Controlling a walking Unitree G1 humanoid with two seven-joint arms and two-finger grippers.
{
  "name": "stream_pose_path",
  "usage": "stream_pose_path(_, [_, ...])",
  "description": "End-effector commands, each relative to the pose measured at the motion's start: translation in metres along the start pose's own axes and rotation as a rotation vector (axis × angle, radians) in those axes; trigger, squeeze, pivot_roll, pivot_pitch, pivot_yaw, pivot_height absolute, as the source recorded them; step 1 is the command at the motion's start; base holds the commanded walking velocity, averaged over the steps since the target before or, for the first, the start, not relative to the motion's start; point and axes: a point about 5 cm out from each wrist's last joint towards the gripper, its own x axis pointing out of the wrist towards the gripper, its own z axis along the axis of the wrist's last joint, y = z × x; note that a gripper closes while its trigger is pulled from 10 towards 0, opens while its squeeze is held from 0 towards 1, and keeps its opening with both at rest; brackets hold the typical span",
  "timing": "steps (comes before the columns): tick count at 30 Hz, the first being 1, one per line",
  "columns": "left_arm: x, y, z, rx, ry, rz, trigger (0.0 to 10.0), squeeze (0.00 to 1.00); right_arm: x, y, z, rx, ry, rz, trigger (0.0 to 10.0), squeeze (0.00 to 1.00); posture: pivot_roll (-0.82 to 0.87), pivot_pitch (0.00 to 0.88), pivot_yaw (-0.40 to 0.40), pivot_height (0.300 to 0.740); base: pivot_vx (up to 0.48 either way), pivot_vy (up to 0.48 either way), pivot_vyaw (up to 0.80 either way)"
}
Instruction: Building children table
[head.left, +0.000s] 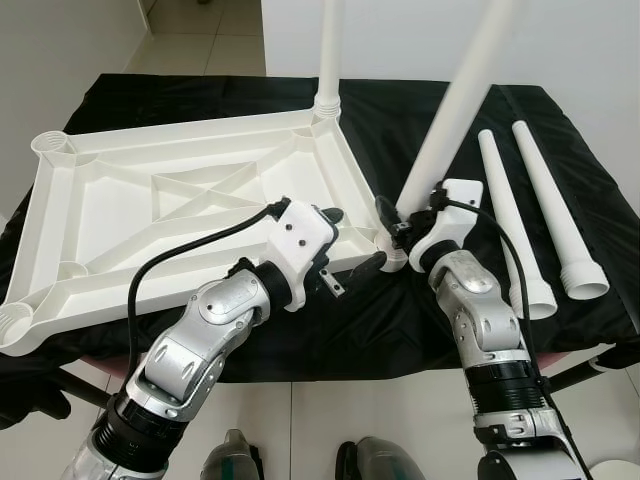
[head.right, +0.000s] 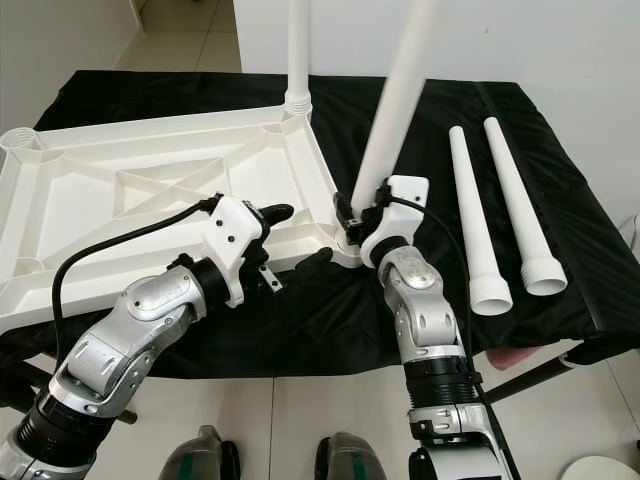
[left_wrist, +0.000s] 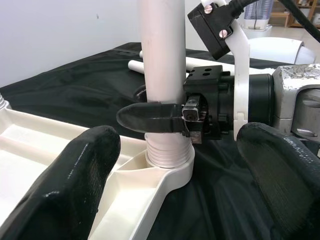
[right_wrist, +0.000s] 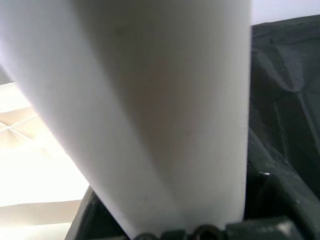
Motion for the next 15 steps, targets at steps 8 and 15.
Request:
stream_pose_path(8, [-0.0001, -0.0036, 0.0015, -0.002, 0.001, -0.054, 10.0, 0.00, -0.0035, 0.0004, -0.0209, -0.018, 0.099, 0.015, 10.0, 0.00, -0.10, 0.061, -0.003, 0.740, 0.000, 0.000, 0.00])
stream_pose_path(15, [-0.0003, -0.0039, 0.0016, -0.002, -0.001, -0.055, 10.0, 0.00, -0.0035, 0.0005, -0.0217, -0.013, 0.096, -0.003, 10.0, 0.00, -0.10, 0.061, -0.002, 0.740, 0.000, 0.000, 0.00])
